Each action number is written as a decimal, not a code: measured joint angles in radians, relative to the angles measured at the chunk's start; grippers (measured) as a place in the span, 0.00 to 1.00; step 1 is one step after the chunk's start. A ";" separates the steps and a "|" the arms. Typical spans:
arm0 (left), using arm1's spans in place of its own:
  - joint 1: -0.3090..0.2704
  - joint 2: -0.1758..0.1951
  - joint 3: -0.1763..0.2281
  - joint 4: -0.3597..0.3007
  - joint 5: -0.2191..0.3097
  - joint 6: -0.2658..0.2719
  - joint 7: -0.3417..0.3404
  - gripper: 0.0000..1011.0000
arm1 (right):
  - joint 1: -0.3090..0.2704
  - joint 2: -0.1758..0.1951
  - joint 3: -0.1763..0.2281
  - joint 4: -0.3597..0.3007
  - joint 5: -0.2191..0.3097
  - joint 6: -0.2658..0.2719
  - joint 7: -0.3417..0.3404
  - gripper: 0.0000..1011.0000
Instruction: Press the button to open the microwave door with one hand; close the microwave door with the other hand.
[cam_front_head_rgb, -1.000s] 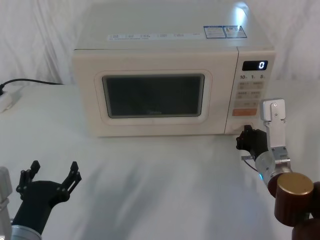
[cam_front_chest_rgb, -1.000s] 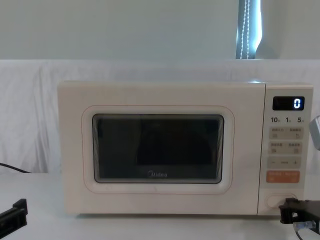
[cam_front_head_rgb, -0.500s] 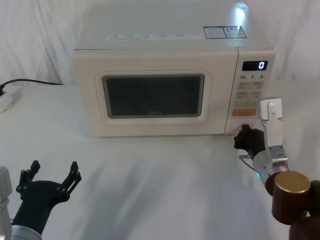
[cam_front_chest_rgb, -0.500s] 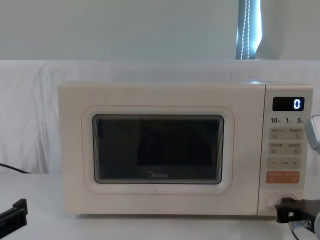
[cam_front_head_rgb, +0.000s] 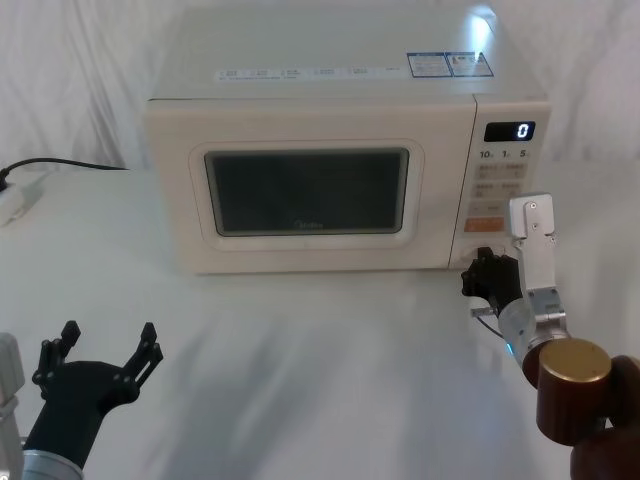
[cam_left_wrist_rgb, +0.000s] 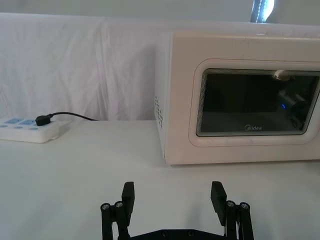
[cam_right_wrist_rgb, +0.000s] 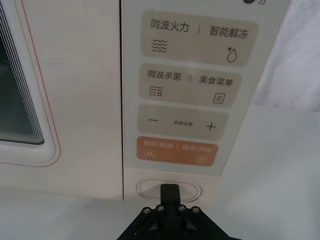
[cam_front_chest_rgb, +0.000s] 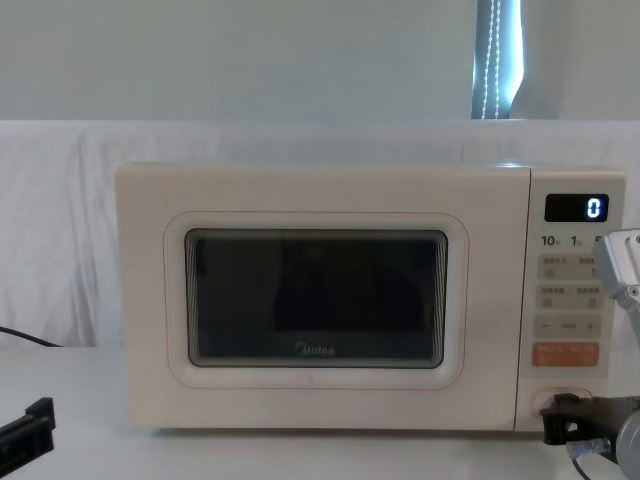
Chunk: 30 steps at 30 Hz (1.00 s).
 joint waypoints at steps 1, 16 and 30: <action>0.000 0.000 0.000 0.000 0.000 0.000 0.000 0.99 | 0.001 0.000 0.000 0.000 -0.001 0.000 -0.001 0.00; 0.000 0.000 0.000 0.000 0.000 0.000 0.000 0.99 | 0.017 -0.006 -0.001 0.023 -0.016 0.004 -0.013 0.00; 0.000 0.000 0.000 0.000 0.000 0.000 0.000 0.99 | 0.028 -0.009 0.004 0.045 -0.025 0.004 -0.019 0.00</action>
